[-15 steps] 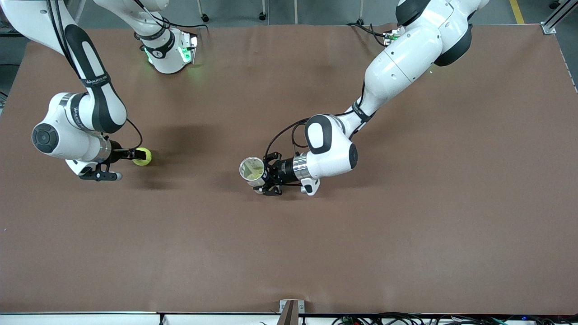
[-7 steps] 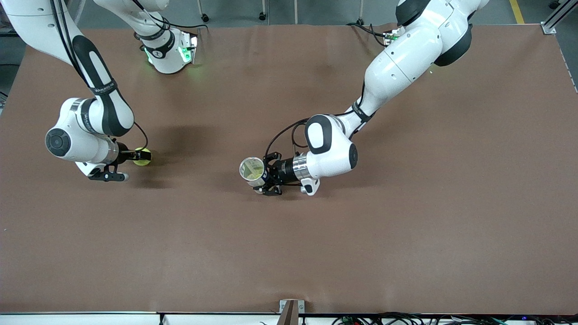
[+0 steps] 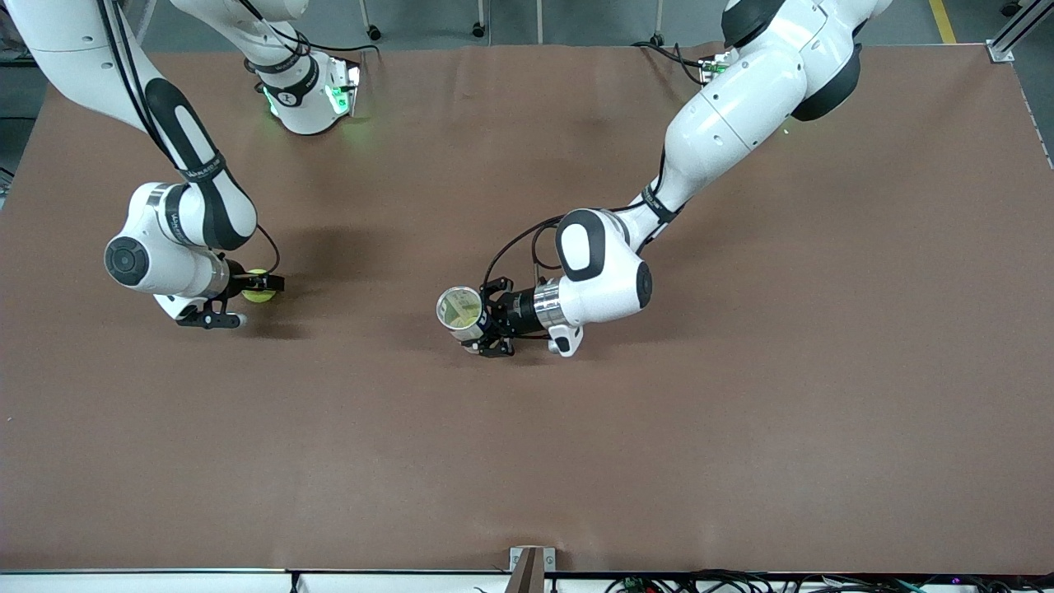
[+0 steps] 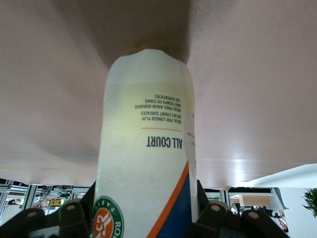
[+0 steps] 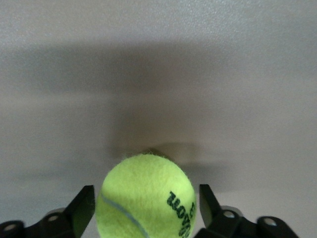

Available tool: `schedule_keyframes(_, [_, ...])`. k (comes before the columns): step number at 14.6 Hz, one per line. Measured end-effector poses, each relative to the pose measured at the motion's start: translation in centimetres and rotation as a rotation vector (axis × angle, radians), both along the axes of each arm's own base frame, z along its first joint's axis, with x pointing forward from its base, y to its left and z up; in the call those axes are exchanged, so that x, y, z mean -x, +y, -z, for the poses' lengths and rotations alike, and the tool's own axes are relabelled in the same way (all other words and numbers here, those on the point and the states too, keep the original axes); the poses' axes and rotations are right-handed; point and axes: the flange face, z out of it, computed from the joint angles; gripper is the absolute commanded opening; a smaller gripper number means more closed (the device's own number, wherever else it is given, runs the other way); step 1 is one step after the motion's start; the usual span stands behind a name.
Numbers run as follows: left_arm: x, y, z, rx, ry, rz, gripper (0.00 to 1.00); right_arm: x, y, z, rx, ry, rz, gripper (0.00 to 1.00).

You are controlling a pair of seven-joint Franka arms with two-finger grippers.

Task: Insert tennis ball vertically with right arm
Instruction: 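Carry the second ball over the can opening with the right gripper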

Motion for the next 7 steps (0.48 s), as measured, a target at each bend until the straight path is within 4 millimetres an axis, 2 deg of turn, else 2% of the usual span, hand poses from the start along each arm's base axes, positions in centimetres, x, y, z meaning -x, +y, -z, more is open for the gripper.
schedule_keyframes(1, [0.0,0.0,0.0,0.000,0.000,-0.001,0.73,0.0,0.0,0.0,0.000,0.000,-0.001,0.43])
schedule_keyframes(2, [0.0,0.1,0.0,0.000,0.000,-0.001,0.73,0.0,0.1,0.0,0.000,0.000,-0.002,0.39])
schedule_keyframes(7, [-0.1,0.1,0.0,0.000,0.000,-0.002,0.73,-0.1,1.0,-0.6,-0.006,0.024,-0.022,0.38])
